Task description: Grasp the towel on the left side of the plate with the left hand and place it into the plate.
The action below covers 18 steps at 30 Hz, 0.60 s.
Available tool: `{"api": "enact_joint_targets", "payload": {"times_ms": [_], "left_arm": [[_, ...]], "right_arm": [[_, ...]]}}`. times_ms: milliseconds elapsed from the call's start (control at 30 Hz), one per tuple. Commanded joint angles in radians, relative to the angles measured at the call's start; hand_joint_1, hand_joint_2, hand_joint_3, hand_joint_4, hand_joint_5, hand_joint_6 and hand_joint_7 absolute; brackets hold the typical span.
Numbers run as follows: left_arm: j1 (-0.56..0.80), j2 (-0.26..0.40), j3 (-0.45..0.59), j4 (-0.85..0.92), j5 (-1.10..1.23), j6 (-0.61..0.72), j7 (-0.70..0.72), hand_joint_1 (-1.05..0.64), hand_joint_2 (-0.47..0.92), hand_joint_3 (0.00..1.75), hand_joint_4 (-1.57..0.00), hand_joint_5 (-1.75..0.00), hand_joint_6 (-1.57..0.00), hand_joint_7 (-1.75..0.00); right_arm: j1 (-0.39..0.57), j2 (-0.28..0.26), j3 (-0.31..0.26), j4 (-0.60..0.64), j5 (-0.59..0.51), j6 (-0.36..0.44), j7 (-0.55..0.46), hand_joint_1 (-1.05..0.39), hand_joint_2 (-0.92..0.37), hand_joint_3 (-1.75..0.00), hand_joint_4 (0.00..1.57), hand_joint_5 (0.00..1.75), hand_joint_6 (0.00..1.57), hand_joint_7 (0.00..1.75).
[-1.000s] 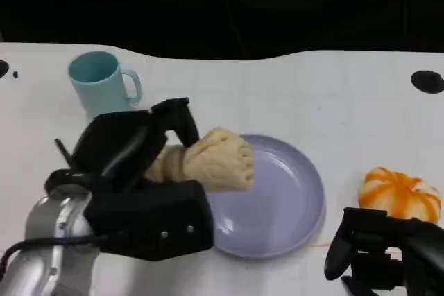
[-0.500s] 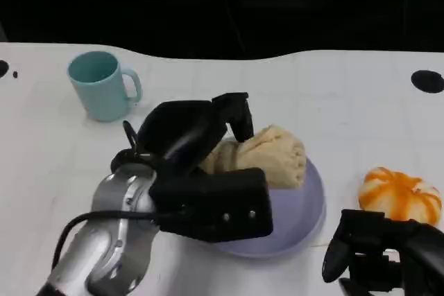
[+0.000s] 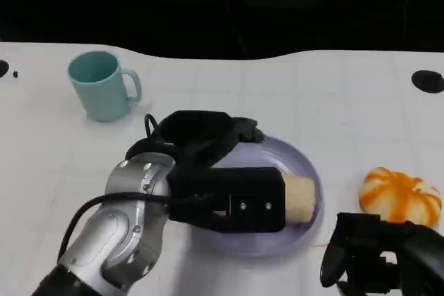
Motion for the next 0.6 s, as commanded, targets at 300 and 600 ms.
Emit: {"api": "enact_joint_targets", "payload": {"times_ms": [300, 600], "left_arm": [[0.041, 0.085, 0.072, -0.155, -0.076, -0.006, -0.108, -0.83, 0.92, 0.08, -0.13, -0.23, -0.15, -0.01], [0.194, 0.092, 0.323, -0.398, -0.426, 0.112, -0.187, -0.57, 0.92, 0.09, -0.49, -0.48, -0.54, -0.15]], "right_arm": [[-0.005, -0.014, -0.002, -0.012, -0.006, -0.008, 0.001, -0.05, -0.52, -1.17, 0.74, 1.71, 0.65, 1.48], [-0.011, -0.014, -0.007, -0.016, 0.002, -0.001, 0.003, -0.04, -0.52, -1.19, 0.74, 1.73, 0.65, 1.49]]}}
